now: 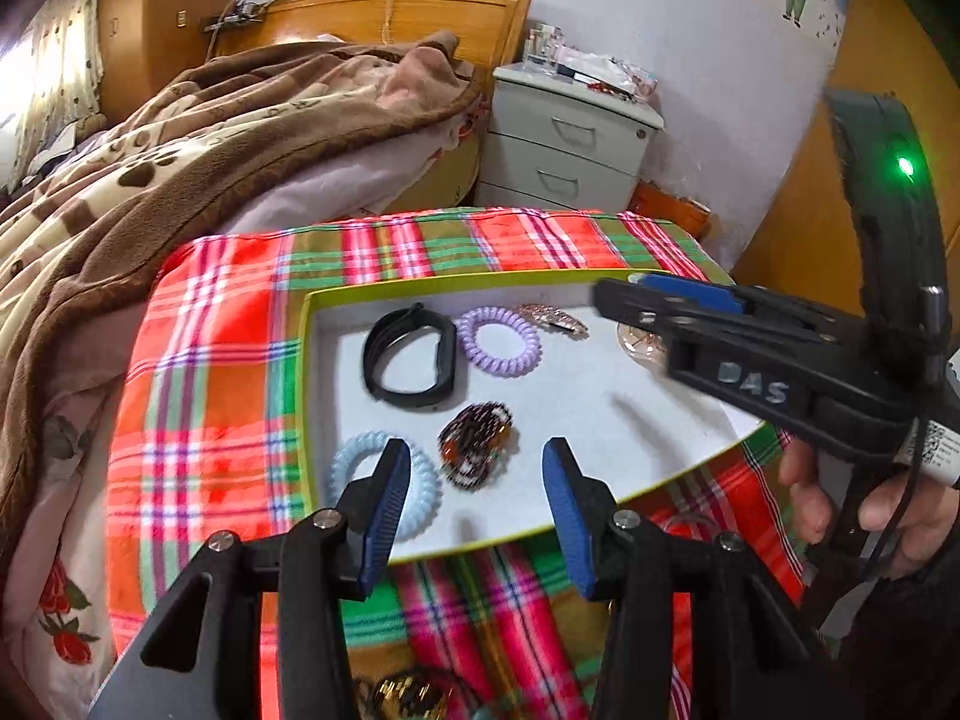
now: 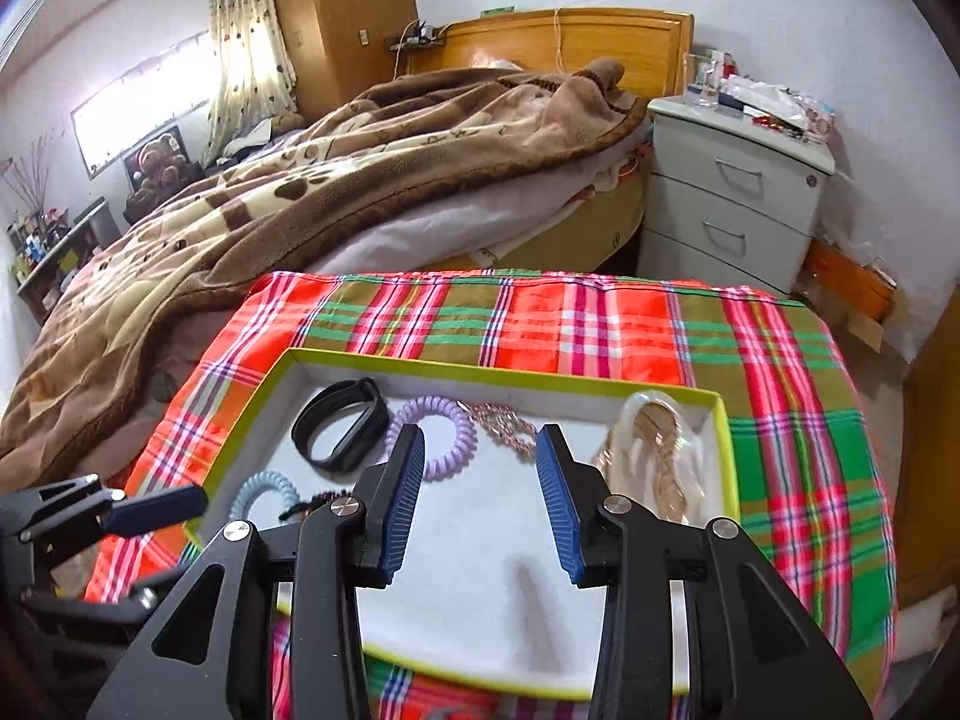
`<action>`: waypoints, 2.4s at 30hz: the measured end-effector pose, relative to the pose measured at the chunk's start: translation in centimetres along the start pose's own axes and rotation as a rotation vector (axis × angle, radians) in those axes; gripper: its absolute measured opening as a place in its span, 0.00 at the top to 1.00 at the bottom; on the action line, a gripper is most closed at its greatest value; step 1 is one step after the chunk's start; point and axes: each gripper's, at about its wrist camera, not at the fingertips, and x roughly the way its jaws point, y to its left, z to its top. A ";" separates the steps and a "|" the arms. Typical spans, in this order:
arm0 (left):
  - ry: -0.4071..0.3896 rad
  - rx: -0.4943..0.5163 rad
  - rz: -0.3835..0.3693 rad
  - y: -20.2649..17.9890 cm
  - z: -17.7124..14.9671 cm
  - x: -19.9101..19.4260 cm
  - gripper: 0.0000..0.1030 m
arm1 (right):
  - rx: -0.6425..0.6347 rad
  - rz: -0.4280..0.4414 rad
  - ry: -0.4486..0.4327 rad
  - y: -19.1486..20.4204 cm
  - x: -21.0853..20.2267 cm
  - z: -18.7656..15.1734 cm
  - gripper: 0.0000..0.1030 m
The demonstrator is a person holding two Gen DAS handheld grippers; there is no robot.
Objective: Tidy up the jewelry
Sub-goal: 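Withdraw both tools from the box toward the remaining jewelry, then grasp the grey hair ties with the white flower with the right tool, then grasp the black cord bracelet with the teal bead with the left tool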
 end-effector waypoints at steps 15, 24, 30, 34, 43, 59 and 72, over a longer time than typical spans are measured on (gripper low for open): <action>-0.042 -0.108 0.023 3.0 -4.8 -4.2 0.54 | 0.012 0.044 -0.016 -0.5 -4.9 -6.0 0.61; -0.054 -0.163 0.052 4.6 -7.1 -5.2 0.54 | -0.011 0.072 0.070 0.3 -4.1 -10.0 0.61; -0.043 -0.197 0.060 5.7 -8.5 -5.5 0.54 | -0.026 0.085 0.090 0.8 -3.5 -10.9 0.61; -0.042 -0.223 0.071 6.7 -9.2 -5.7 0.54 | -0.033 0.068 0.109 1.1 -2.8 -11.1 0.61; -0.024 -0.239 0.067 7.6 -10.1 -5.7 0.54 | -0.070 -0.001 0.126 1.7 -2.1 -11.9 0.83; 0.024 -0.035 -0.009 1.5 -10.9 -5.0 0.54 | 0.021 -0.012 0.064 -0.4 -4.2 -12.5 0.83; 0.087 0.121 0.003 -2.0 -10.6 -2.3 0.60 | 0.045 0.006 0.042 -0.9 -5.0 -12.7 0.83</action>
